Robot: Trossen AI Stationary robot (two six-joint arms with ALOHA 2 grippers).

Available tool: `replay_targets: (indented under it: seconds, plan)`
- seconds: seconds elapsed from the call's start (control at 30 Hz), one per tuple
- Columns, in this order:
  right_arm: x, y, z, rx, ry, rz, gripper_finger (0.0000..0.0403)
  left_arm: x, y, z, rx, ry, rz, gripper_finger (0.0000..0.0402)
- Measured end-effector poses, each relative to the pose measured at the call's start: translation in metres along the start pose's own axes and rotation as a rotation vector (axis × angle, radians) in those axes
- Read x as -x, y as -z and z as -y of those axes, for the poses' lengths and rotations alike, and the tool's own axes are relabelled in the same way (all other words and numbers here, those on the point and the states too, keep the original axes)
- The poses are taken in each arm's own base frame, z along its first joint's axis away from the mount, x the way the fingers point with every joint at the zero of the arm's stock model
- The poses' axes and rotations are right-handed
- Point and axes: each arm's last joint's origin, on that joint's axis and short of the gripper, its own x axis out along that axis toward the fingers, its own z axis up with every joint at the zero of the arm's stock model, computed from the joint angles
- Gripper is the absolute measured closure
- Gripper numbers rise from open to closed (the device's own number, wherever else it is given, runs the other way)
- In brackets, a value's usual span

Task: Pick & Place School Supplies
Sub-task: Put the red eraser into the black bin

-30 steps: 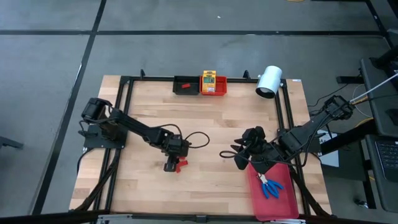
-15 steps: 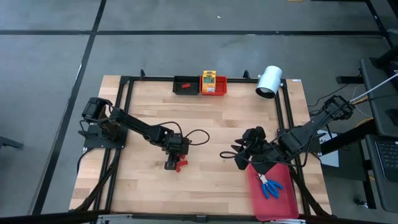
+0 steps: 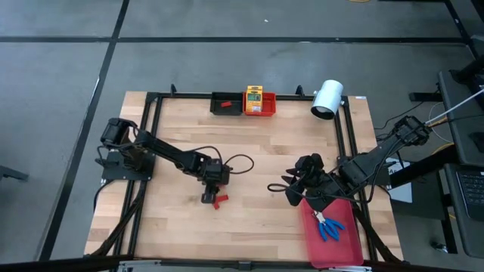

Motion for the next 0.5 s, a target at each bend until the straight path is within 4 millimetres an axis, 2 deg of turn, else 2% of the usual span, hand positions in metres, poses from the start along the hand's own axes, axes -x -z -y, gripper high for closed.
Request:
replay_targets:
  seconds: [0.3,0.5]
  plan:
    - [0.0003,0.0002,-0.0002,0.001,-0.001,0.000,0.0262,0.0013,-0.0021,-0.0092,0.032,-0.001,0.004,0.0264]
    - [0.0003,0.0003,-0.0001,0.002,-0.001,0.000,0.0262,0.0013,-0.0023,-0.0107,0.038,-0.014,0.006,0.0304]
